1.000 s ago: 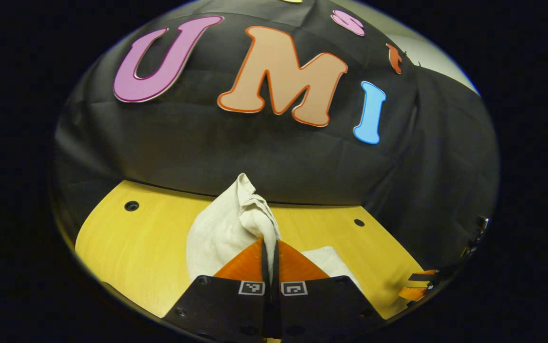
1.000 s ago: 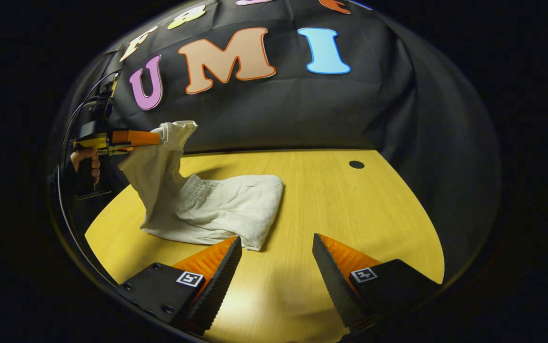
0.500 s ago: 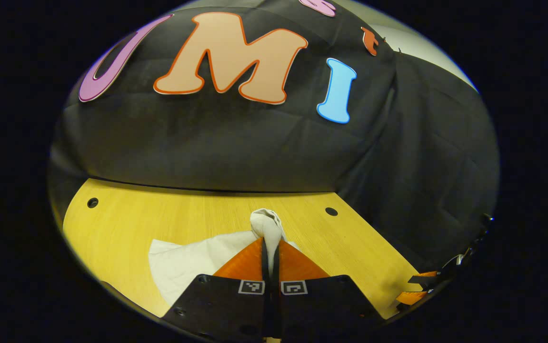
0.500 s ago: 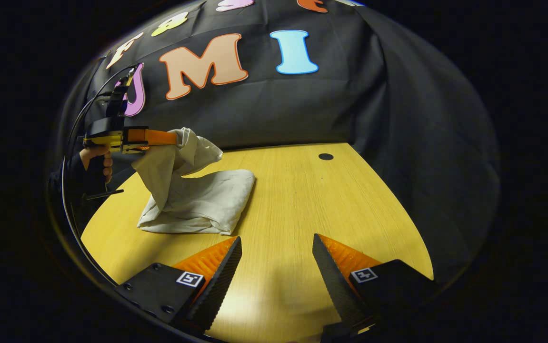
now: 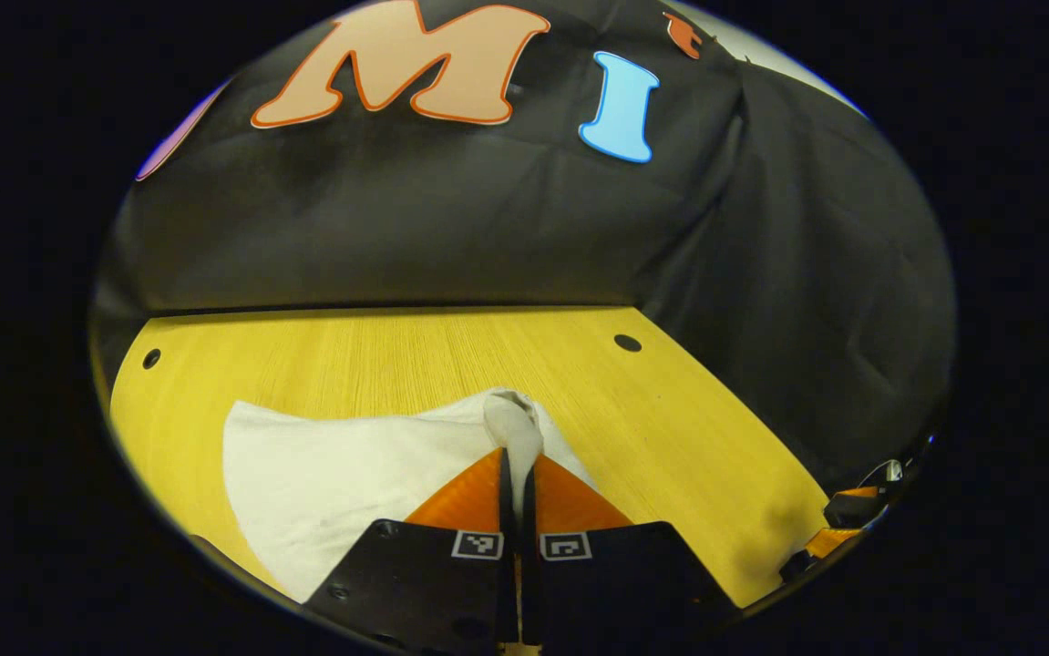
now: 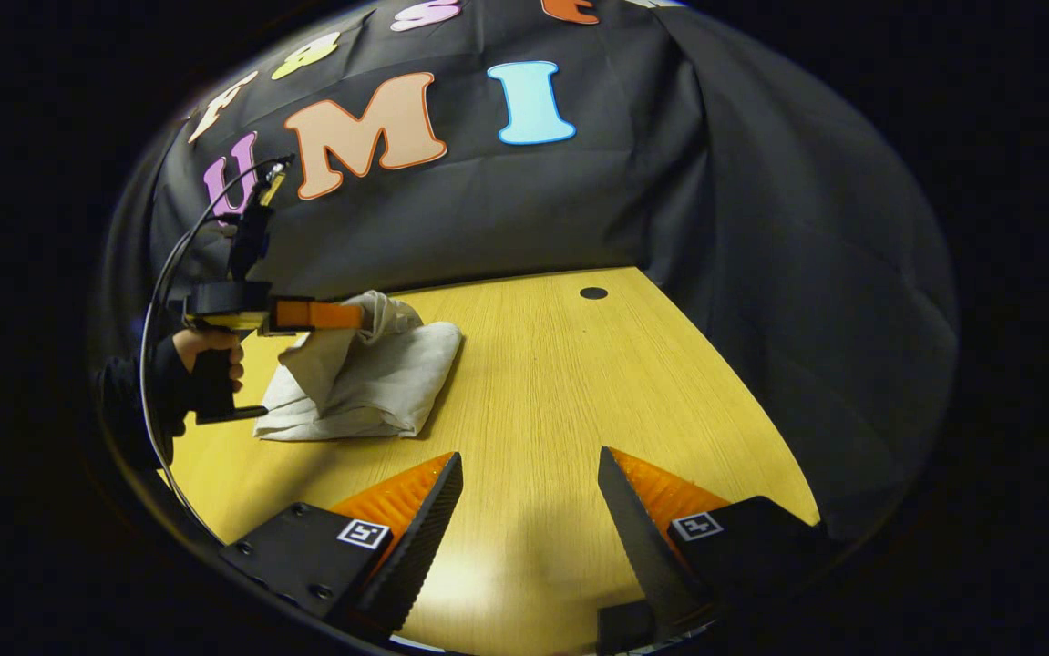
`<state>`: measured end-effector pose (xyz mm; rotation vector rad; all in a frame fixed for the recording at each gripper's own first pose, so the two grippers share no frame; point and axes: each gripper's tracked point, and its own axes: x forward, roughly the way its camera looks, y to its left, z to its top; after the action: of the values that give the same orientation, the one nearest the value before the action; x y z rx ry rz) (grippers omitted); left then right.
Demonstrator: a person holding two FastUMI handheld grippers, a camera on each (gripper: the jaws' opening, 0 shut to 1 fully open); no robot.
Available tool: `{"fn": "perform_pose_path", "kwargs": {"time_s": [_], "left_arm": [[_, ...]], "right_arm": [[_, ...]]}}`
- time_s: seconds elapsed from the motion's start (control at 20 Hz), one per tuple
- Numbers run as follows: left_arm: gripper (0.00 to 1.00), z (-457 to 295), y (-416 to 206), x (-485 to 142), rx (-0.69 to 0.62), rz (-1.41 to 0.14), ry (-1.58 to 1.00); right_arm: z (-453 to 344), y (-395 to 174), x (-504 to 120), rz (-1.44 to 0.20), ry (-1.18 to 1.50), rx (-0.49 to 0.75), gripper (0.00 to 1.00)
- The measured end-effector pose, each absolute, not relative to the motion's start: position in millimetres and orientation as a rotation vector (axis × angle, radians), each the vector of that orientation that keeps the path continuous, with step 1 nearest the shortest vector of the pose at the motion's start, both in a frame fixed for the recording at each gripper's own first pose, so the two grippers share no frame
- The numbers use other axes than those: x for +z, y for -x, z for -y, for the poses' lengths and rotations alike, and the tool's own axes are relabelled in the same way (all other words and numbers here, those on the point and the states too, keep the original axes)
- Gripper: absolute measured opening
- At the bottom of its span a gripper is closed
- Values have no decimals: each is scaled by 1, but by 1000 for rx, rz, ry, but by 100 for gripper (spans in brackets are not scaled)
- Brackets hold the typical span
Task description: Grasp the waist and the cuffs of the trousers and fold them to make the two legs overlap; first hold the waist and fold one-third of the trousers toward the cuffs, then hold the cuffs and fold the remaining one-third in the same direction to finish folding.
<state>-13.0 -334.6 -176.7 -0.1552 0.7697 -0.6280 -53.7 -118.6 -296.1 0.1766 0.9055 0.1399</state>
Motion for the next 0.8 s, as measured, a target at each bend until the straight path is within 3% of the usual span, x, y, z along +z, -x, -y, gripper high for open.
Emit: {"fn": "perform_pose_path", "kwargs": {"time_s": [0.05, 0.1, 0.3, 0.45, 0.5, 0.65, 0.7, 0.8], "left_arm": [[0, 334, 20, -179, -619, -768, 149], [17, 333, 24, -176, -613, -758, 146], [100, 319, 40, -153, -581, -680, 102], [96, 293, 43, -113, -528, -583, 72], [95, 281, 44, -99, -509, -552, 68], [97, 234, 47, -65, -442, -473, 79], [96, 213, 52, -56, -415, -453, 85], [95, 179, 50, -38, -368, -396, 87]], "right_arm": [[119, 54, -296, -902, -175, 151, 92], [119, 53, -295, -896, -173, 164, 96], [108, 36, -277, -847, -184, 241, 96], [89, 13, -253, -786, -175, 307, 96], [79, 2, -244, -762, -179, 326, 92], [46, -21, -212, -681, -192, 355, 97], [34, -30, -200, -648, -200, 359, 92], [11, -44, -180, -578, -197, 357, 97]]}}
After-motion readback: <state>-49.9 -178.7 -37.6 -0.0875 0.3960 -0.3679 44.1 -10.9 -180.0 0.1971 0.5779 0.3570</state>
